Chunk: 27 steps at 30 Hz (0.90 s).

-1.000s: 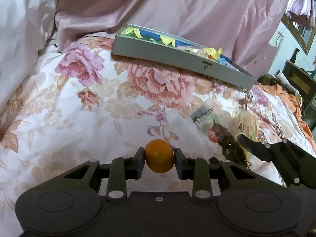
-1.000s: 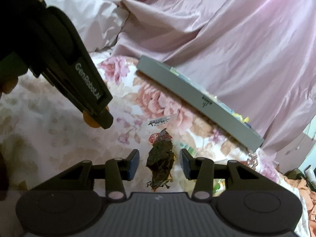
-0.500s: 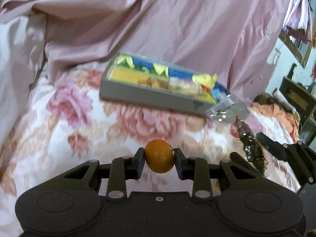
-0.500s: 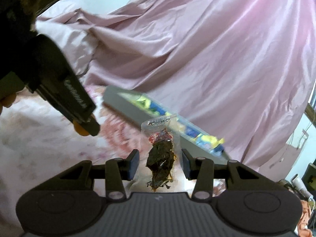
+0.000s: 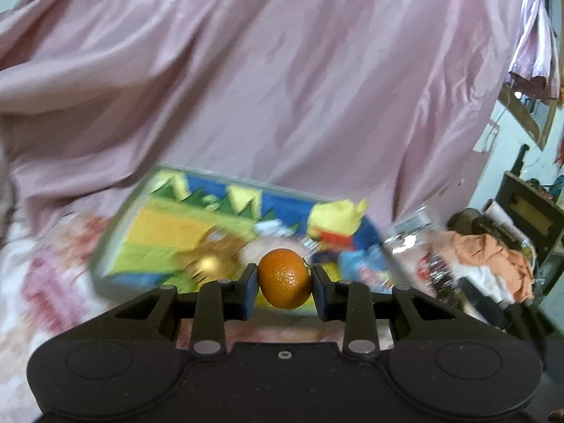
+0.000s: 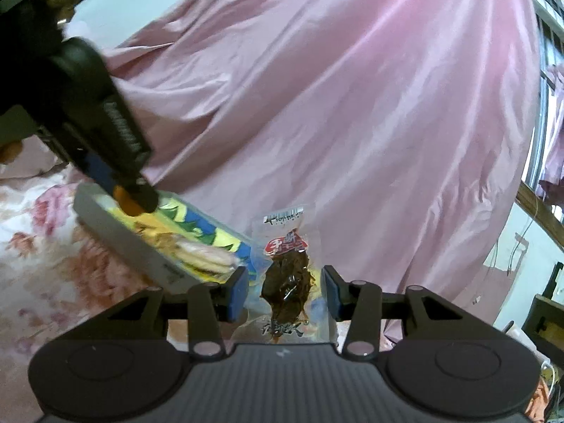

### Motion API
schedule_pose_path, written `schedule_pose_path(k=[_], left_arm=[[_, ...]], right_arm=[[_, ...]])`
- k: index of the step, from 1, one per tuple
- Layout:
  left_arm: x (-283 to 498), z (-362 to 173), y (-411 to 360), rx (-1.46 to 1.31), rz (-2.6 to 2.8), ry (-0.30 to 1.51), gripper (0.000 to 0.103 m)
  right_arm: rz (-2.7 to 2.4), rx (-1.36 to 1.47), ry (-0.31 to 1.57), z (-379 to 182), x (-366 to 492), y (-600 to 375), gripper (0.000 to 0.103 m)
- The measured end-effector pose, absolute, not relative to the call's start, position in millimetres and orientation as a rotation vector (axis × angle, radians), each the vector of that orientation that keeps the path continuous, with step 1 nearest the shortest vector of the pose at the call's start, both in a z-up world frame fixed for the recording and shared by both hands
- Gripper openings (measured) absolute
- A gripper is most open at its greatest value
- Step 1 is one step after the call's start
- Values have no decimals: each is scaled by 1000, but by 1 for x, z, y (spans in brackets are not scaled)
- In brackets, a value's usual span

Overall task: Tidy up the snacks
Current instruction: 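Carry the orange and dark meat pack into the tray and release both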

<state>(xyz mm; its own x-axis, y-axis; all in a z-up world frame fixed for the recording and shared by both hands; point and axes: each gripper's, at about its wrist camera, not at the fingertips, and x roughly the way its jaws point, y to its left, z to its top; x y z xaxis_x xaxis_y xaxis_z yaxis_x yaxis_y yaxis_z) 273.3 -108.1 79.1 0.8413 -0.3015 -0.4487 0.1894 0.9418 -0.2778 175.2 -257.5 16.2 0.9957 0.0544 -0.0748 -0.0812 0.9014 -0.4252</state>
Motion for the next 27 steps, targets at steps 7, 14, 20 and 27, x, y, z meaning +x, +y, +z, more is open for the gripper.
schedule_pose_path(k=[7,14,20,27], left_arm=[[330,92,-133,-297,-260,544,34],[357,79,-158,-231,-254,573,34],[368,59,-172,-217,-253,603,34],[373,47,-184,-189,-245,618,34]], right_arm=[[57,-325,56,21,213,-274,49],[87,-207,123,11,242,-296,50],[104,-115,178,2,256,-311,49],[110,-19,222,0,267,-327,49]])
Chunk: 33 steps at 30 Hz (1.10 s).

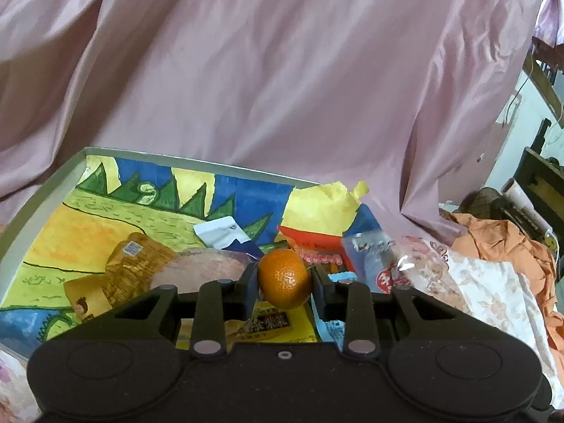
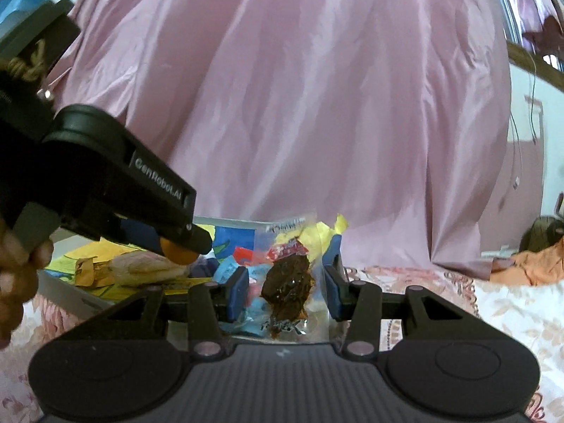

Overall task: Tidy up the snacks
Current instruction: 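Carry the orange and dark meat pack into the tray and release both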

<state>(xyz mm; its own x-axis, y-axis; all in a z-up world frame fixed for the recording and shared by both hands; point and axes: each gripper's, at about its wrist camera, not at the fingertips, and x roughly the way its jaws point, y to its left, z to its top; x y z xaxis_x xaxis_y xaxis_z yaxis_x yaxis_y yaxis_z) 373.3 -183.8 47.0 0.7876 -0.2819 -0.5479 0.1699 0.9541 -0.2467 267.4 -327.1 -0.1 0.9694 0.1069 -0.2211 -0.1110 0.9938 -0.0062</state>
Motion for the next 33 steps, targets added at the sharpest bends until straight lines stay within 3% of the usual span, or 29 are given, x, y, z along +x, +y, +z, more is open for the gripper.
schedule_pose_path(k=[8,14,17,20,28,33], left_arm=[[376,40,-189,-191,-244,641,36],[375,38,-179,-277,-212,651,61],[371,42,-175,-313,-214,637,74],[364,49,-173,-345,-225,624,86],[339,73,-160,-399,-226,570,99],[314,89,-145,-408,-203,519,102]], right_arm=[[126,21,246,-1,275,-334,50],[129,40,255,0,277,-336,58],[129,34,252,1,276,-335,65],[129,28,241,4,273,-333,81],[82,11,195,25,253,-330,101],[58,26,157,42,234,-328,103]])
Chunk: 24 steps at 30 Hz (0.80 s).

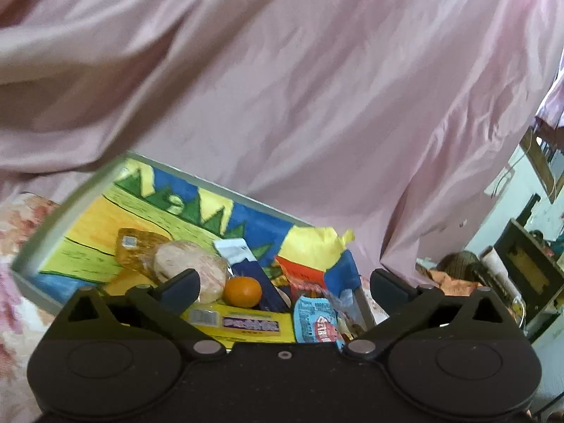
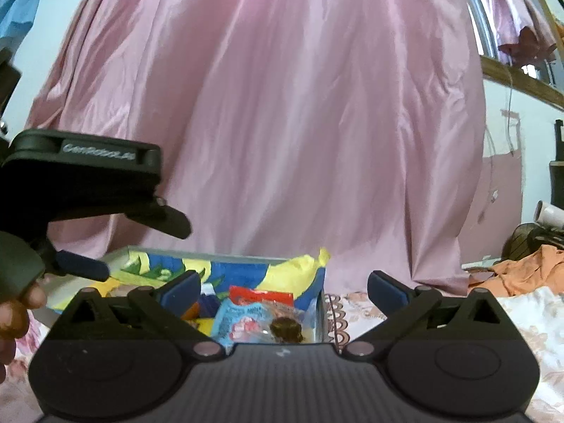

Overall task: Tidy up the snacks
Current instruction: 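Carry the orange and dark meat pack into the tray and release both, then withdraw both tools from the tray toward the bread pack and small cake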

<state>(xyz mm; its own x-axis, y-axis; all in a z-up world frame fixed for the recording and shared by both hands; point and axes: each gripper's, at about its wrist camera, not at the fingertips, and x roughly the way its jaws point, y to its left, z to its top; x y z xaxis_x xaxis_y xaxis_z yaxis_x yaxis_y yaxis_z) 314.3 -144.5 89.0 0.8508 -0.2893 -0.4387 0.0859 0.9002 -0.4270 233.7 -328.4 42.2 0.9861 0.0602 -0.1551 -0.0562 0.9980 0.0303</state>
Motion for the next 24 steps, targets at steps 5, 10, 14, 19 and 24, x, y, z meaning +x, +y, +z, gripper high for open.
schedule_pose_path(k=[5,10,14,19,24], left_arm=[[289,98,-126,-436,-190,500,102],[262,103,-109,-443,-172,480,102],[238,104,-98,-423,-155,474,102],[207,99,-88,-368,-130,476,102],[179,90,-78,-344,-111,478,102]], right_arm=[[31,33,107,56,209,-322,103],[-8,49,60,65,180,-315,103],[-17,61,36,71,158,-310,103],[-34,50,26,77,133,-304,103],[-44,50,29,80,107,-301,103]])
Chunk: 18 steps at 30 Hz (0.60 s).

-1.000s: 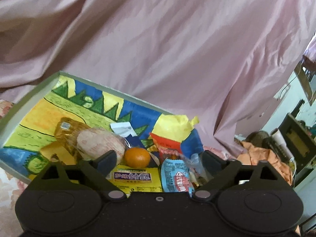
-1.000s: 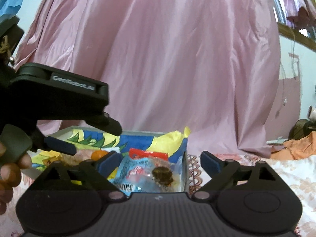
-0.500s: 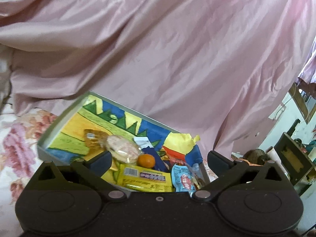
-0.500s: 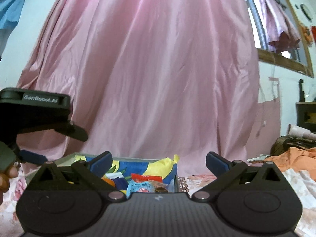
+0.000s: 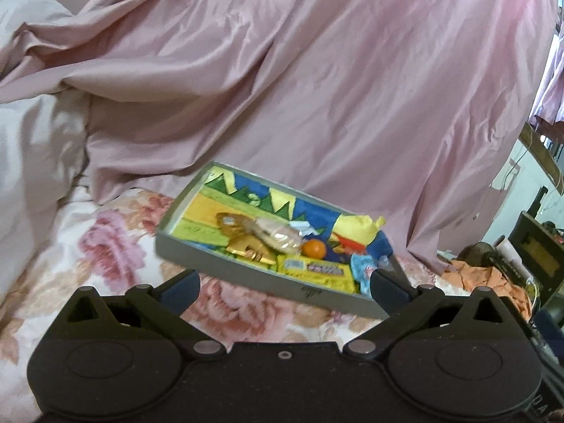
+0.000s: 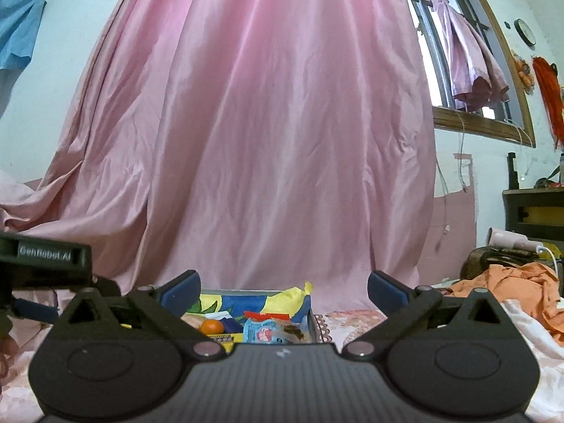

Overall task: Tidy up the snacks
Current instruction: 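Withdraw both tools from the tray toward the bread pack and small cake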

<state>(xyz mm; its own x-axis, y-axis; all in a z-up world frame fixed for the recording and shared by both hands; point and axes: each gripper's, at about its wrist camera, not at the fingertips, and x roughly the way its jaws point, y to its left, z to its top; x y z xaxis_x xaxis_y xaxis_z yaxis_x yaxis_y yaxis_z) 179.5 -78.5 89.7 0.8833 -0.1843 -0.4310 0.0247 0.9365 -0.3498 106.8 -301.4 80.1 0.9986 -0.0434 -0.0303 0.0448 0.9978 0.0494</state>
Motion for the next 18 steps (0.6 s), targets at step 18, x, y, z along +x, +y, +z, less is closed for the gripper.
schedule_pose_path(k=[18], left_arm=[[101,47,-73,-166,-107,452,102]], right_arm=[[-14,-68,174,54,41,-286,103]])
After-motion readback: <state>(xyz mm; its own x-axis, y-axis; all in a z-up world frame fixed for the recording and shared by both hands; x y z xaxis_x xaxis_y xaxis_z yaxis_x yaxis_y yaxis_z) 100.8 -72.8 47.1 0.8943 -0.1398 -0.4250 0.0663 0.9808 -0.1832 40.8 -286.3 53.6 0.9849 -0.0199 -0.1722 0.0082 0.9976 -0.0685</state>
